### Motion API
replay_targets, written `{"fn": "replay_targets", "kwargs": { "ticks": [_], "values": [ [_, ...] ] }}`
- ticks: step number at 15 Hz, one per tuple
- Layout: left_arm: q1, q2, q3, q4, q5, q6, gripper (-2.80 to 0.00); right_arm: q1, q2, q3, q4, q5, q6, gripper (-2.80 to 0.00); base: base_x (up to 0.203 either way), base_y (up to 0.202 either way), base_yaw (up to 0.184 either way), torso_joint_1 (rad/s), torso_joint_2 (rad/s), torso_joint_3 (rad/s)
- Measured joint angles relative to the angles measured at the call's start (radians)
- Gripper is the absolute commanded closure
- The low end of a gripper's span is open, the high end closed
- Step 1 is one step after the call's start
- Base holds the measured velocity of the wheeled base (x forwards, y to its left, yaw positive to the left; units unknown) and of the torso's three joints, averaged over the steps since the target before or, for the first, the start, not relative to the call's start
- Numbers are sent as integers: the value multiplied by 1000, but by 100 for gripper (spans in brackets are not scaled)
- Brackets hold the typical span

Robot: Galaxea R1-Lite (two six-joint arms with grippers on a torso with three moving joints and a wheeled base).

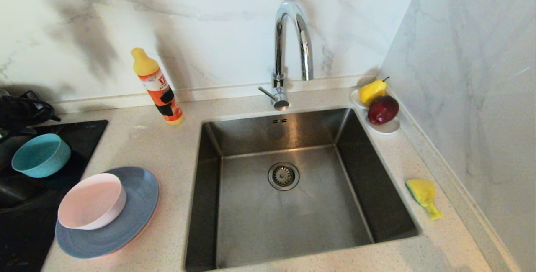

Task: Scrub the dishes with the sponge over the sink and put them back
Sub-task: Place the bowl on the bowl

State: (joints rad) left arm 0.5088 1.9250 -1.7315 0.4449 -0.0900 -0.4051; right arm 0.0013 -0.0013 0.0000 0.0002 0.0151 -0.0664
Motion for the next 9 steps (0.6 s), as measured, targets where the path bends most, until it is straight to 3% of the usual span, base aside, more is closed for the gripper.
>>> {"fn": "replay_targets", "kwargs": {
  "ticks": [9],
  "values": [
    [15,189,-74,-92,-17,8,-280,0,0,0,0,0,0,0,0,0,0,0,0,0]
  ]
}}
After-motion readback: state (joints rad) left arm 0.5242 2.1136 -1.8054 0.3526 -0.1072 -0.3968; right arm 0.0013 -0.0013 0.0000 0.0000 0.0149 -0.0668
